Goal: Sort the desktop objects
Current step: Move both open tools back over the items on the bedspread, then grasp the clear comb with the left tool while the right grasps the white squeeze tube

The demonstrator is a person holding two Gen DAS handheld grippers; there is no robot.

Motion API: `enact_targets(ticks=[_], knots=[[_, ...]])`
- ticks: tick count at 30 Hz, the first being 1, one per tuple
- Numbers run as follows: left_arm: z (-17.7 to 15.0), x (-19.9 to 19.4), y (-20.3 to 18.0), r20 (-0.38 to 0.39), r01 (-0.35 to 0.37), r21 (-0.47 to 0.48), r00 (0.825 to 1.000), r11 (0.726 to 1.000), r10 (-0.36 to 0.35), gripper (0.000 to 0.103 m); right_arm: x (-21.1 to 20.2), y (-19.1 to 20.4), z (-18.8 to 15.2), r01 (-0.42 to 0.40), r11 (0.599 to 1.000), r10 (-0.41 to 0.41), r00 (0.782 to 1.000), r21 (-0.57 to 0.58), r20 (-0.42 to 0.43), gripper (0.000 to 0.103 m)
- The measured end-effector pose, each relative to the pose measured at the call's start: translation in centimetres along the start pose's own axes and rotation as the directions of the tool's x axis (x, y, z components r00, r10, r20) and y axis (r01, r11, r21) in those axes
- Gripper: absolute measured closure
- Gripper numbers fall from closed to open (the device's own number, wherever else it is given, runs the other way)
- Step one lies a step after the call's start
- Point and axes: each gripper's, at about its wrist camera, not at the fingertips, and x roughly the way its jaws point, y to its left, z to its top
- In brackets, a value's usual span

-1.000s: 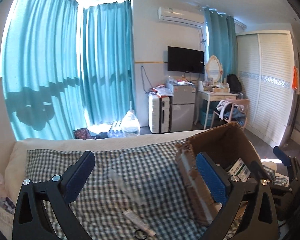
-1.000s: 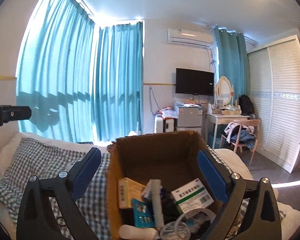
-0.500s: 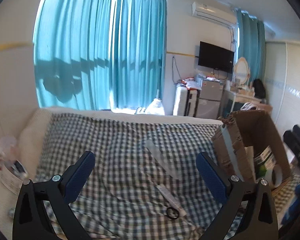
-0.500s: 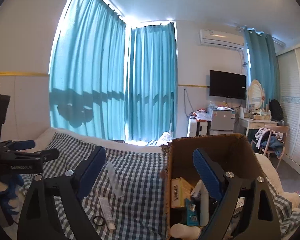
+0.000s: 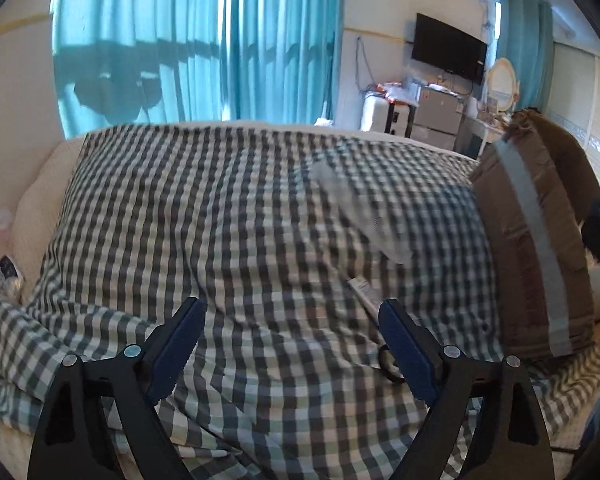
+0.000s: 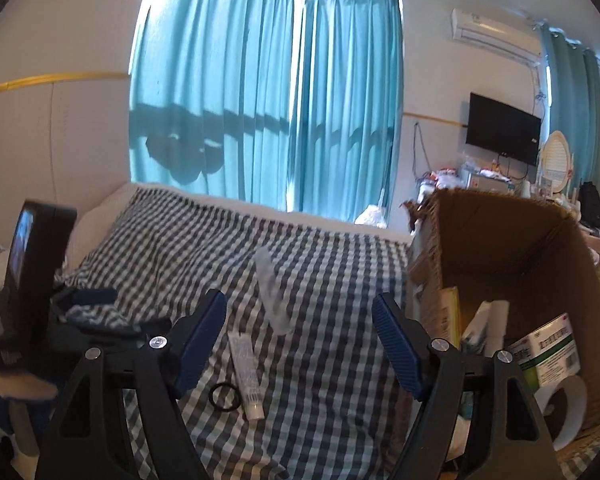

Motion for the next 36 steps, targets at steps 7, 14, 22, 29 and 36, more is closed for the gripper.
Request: enact_targets(ticks=[7,14,22,29,36], knots=[[2.3,1.4,0.9,0.009,0.011,-0.038,1.0,0.999,-0.01,0.011,3.8,0.5,-3.3,-0.045,0.999,0.044,0.994,-0.012,-0.101,0.028],[5.7,4.4,-1.1,-0.041,0.083,0.003,0.996,0.997,-0.082,0.011,8.3,1.7,-6.7,-0.108,0.994,0.098,0.965,-0.031,-0.242,0.028],[8.5,11.0,-3.0,-0.127,0.197,-0.068,0.971,0.978,-0.204,0.012,13.1,2.9,-10.6,-0.181,0.981,0.133,0.895,-0.073,-0.426,0.034],[10.0,18.0,-5.5,-0.213,0.213,-0.064,0.952,0.975,-0.222,0.012,14.7,1.6,-11.4,-0.221,0.975,0.204,0.877,0.013,-0.436,0.052],[8.7,17.0,-2.9,-0.165,0.331,-0.106,0.924,0.938,-0.345,0.075,14.2,0.9,-11.3,-0.232,0.972,0.222,0.87,0.032,-0.439,0.082]])
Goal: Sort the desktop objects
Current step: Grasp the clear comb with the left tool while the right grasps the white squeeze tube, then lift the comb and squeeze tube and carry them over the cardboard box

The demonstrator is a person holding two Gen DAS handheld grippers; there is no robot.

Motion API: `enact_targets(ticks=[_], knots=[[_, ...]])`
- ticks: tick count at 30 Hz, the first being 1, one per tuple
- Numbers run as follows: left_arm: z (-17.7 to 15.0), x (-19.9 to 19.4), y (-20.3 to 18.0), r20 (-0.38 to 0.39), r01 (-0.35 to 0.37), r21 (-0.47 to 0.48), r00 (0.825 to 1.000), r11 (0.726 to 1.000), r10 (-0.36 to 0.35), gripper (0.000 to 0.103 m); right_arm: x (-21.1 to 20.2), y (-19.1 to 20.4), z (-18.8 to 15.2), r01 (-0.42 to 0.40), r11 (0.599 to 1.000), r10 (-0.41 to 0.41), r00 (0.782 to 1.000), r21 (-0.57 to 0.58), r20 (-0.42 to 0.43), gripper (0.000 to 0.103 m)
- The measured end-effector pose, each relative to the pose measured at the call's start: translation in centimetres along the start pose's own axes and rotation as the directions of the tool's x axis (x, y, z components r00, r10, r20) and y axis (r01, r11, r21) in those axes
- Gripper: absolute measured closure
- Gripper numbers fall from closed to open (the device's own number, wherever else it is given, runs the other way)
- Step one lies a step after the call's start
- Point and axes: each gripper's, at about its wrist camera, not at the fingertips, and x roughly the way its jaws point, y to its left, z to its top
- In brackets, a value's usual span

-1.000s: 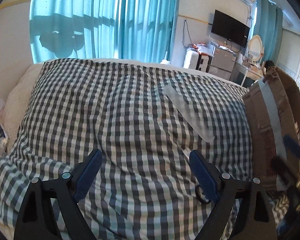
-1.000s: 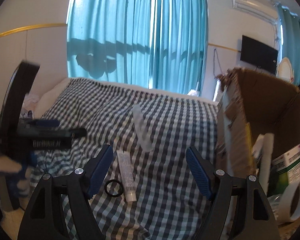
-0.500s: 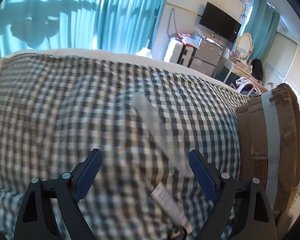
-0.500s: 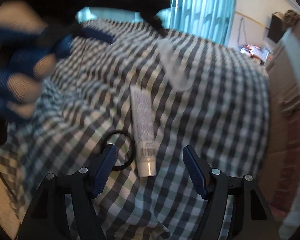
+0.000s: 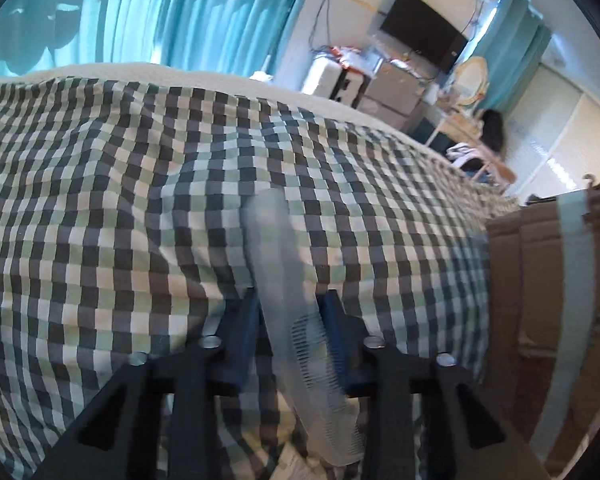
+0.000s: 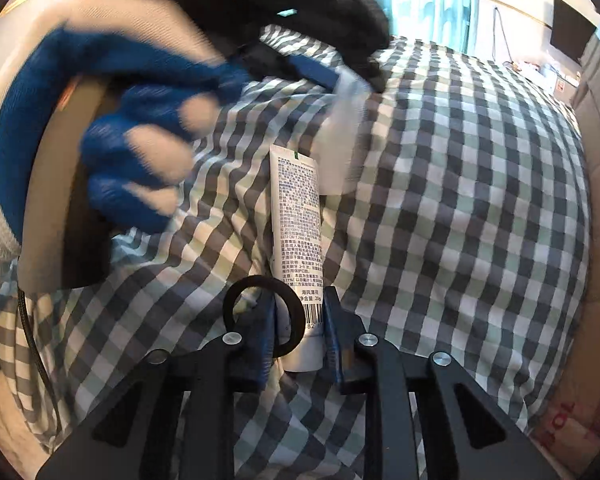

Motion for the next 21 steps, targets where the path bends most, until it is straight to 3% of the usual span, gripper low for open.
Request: enact_targets(ticks=[2,6,13,16,21], knots=[[-0.3,-0.6,0.9,-0.008,0.031,-0.028,0.999,0.999,-0.031,0.076,-0.8,-0.5,0.1,0.006,1.0,-0.006,1.0,0.008,0.012,0.083],[-1.2,-1.8,1.1,0.004,0.02,-0.015,1.0,1.0,-0.02,0.077,-2.5,-2.0,0.3,0.021,0.998,-0.023,0.999,0.061,0.043,0.083],[-3.1,-6.4,1.9,0.075,0.031,-0.062,0.997,0.998,-0.027,0.077,-7.4,-3.3,0.6,0.088,0.99,-0.104,0.984,0.109,0.144,0.083],[-3.4,-9.1,1.3,0.129,-0.004,-0.03,0.992,1.0,0.008,0.077,-9.9,-2.7,0.7,0.113,0.988,-0.131,0.972,0.102,0.194,0.083],[-4.0,-14.9,-0.1,0.246,-0.058,0.023,0.968,0.998,0.051,0.077,-13.9,-1.2,0.8,0.128,0.988,-0.147,0.949,0.086,0.277,0.083]])
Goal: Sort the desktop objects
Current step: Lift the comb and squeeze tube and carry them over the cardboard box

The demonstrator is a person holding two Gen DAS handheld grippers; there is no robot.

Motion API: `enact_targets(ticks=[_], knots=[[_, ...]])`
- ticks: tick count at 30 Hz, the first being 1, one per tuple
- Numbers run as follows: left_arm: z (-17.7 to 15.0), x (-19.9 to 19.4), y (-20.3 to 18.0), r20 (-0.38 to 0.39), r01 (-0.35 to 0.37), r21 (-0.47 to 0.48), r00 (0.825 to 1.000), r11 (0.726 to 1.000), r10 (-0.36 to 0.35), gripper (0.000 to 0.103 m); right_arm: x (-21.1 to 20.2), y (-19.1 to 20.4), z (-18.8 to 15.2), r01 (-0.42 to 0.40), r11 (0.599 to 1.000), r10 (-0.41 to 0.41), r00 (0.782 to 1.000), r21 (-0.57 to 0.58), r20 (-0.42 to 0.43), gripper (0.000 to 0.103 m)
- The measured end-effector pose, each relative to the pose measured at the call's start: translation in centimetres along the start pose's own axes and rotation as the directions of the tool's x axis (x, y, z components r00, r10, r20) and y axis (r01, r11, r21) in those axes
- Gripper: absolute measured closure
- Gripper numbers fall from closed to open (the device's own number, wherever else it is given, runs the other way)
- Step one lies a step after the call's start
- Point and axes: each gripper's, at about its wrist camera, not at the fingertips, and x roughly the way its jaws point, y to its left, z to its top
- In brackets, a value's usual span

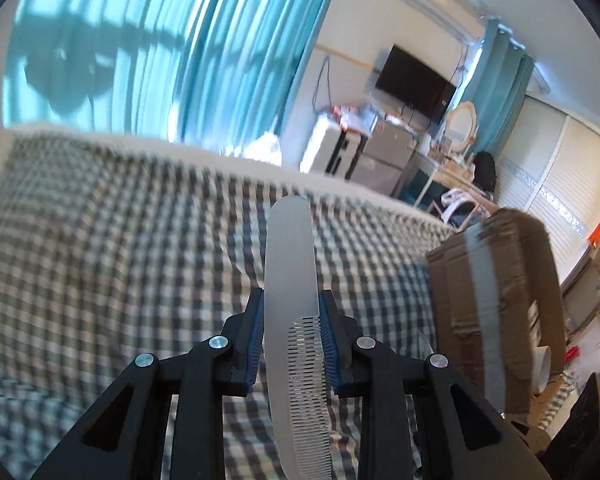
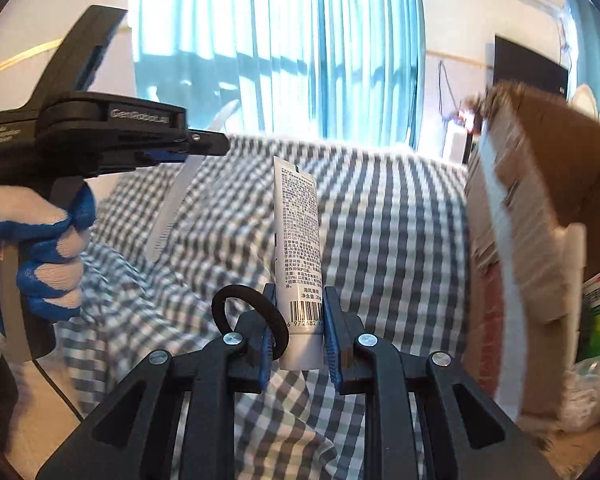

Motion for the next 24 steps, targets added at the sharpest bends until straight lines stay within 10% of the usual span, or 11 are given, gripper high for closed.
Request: enact_targets(ticks=[9,24], knots=[[0.3,-8.5,-1.4,0.152,-0.021,0.031,0.988,0.999,0.016,0.077,-6.9,6.6,2.6,0.005,1.0,-0.002,0.984,-0.015,0.181,0.083],[0.7,-17.2,-6.0,0.334,-0.062,0.12,0.942,0.991,0.018,0.076,-13.5,6.3,5.1,0.072,0.997,-0.077,0.937,0.026,0.34,0.083]])
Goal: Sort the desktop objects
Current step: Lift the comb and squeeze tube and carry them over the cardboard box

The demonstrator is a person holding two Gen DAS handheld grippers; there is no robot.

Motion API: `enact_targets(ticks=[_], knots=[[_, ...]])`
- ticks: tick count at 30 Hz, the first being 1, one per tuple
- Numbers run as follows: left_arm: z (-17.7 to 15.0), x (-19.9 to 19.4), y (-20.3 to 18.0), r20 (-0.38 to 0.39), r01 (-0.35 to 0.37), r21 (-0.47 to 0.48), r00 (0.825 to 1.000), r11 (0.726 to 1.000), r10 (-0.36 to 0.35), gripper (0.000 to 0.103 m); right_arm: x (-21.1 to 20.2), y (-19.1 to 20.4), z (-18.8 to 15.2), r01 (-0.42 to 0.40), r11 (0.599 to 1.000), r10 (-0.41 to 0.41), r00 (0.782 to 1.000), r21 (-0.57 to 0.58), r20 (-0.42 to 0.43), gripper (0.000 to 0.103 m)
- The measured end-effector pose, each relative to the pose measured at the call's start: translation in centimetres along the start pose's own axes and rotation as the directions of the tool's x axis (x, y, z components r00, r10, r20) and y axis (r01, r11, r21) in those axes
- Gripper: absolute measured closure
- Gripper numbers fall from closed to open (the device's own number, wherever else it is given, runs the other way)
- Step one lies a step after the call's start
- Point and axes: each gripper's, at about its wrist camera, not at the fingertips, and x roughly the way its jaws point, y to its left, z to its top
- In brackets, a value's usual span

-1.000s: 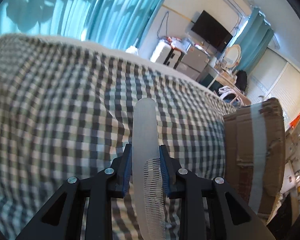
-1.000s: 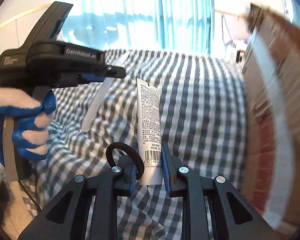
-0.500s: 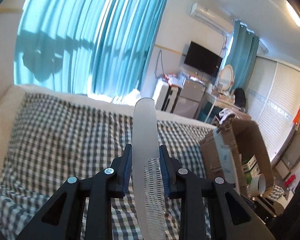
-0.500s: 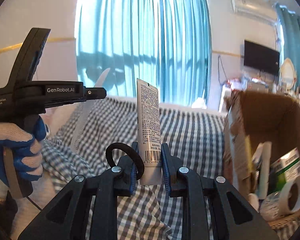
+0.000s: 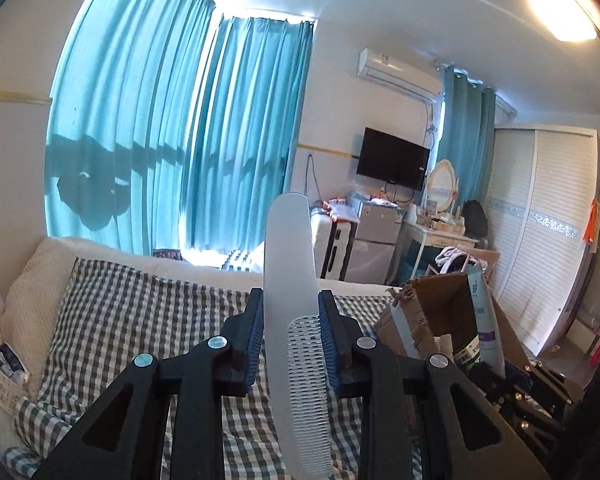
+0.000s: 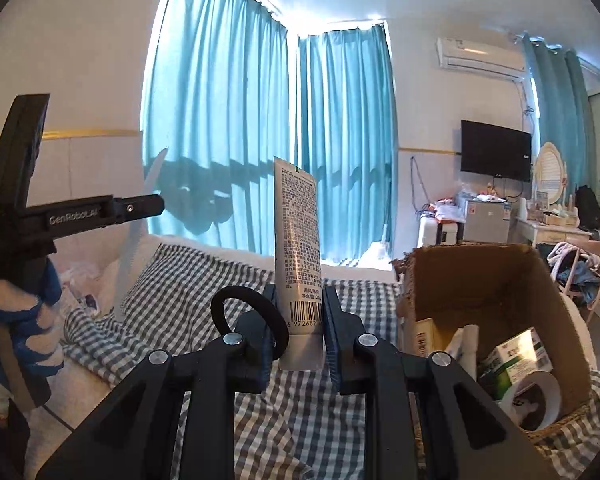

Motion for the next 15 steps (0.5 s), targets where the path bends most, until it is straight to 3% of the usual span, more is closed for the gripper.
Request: enact_targets(ticks=[7,11,15], knots=[[0.6,-0.1,-2.8,0.005,0.042,0.037,0.999,0.998,-0.043,0.076,-1.7,-2.3,0.7,0.092,0.995,-0.091,0.994,-0.024,0.059,0.083],[0.6,0.8,-4.4,-0.019,0.118,0.026,0.993,0.993,-0.117,0.076,-2.7,-3.5,1.3,0.142,0.99,-0.14,0.987,-0.021,0.082,0.083],[0.6,1.5,-6.3,-0.027,0.139,0.056,0.99,0.989,-0.137,0.076,-3.5,-4.8,1.9,0.187,0.982,-0.186,0.978,-0.004,0.098,0.083]])
